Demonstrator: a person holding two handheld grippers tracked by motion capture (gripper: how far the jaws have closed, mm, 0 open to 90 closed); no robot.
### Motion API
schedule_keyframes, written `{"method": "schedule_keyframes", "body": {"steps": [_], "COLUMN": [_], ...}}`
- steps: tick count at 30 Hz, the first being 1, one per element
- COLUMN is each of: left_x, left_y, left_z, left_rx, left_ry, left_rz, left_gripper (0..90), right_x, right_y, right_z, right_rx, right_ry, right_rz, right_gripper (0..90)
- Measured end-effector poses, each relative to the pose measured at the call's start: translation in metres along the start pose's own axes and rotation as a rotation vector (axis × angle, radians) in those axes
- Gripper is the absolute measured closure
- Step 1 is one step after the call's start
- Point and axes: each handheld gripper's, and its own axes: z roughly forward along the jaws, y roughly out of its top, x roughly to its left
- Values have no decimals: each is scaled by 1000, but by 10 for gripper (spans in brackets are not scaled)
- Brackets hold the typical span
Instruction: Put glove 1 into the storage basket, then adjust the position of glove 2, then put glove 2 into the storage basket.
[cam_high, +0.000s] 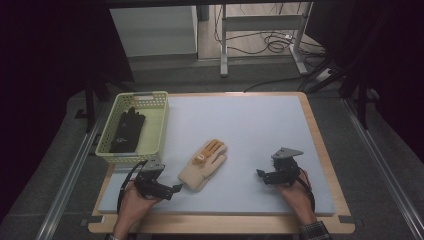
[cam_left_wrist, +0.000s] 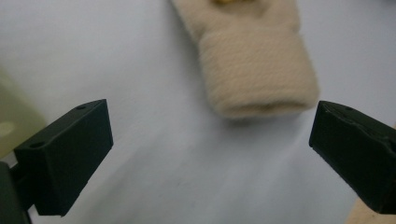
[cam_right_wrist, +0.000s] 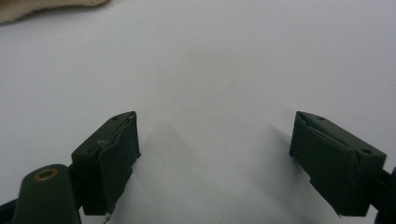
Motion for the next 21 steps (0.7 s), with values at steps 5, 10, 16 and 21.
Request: {"method": "schedule_keyframes", "body": {"steps": [5, 10, 16, 21], "left_x": [-10, -14, -15, -16], "left_y": [18, 30, 45, 53], "left_z": [4, 11, 21, 36], "left_rx": [1, 22, 33, 63], "left_ry": [-23, -16, -21, -12], "left_rz": [14, 30, 17, 15], "left_gripper": [0, 0, 0, 0], "right_x": [0, 0, 0, 0], "right_y": [0, 0, 0, 0], "right_z": [0, 0, 0, 0], "right_rx": [0, -1, -1, -1], "right_ry": [0, 0, 0, 0], "right_rz": [0, 0, 0, 0], "right_gripper": [152, 152, 152, 152]}}
